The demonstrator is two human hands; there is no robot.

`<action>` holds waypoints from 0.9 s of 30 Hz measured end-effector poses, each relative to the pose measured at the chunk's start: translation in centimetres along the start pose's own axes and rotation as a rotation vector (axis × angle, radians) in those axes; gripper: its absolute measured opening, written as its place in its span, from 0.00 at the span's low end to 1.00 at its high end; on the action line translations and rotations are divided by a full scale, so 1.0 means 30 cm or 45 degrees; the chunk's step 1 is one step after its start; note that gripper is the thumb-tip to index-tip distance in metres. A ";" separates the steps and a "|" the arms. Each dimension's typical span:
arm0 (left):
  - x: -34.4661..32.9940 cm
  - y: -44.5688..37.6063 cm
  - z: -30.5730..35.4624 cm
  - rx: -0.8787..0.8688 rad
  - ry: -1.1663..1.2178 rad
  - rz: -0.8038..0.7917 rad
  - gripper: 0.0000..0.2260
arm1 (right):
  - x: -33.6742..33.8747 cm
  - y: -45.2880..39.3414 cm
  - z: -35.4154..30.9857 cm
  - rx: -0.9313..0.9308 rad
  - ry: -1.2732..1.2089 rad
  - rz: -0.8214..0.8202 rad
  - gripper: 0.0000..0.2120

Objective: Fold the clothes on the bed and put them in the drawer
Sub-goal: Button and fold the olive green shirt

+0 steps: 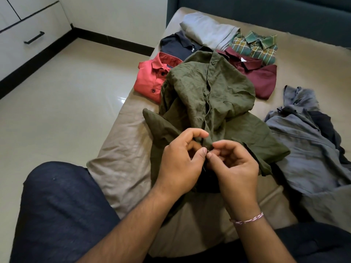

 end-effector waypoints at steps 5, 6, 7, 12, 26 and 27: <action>-0.029 0.002 0.005 -0.095 -0.075 -0.162 0.12 | -0.047 0.030 0.170 -0.839 -0.676 -0.065 0.10; -0.040 0.001 0.002 -0.095 0.010 -0.219 0.12 | -0.048 0.032 0.179 -0.874 -0.676 -0.075 0.10; -0.053 0.001 0.007 -0.091 0.144 -0.273 0.12 | -0.049 0.031 0.190 -0.880 -0.668 -0.085 0.08; -0.065 -0.004 0.018 -0.072 0.209 -0.160 0.11 | -0.046 0.021 0.180 -0.706 -0.661 -0.098 0.06; -0.066 0.004 -0.041 0.149 0.633 -0.391 0.27 | 0.024 -0.037 -0.031 0.042 -0.074 -0.259 0.06; -0.064 0.002 -0.039 0.096 0.486 -0.462 0.28 | 0.046 -0.042 -0.038 0.020 -0.136 -0.200 0.06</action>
Point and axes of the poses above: each hand's wrist, its own y-axis away from the middle knuckle, its own x-axis out of the back of the hand, z = x × y, the point moved 9 cm from there along -y, towards the middle knuckle, and after that the axes turned 5 degrees about -x, right-handed, at the moved point
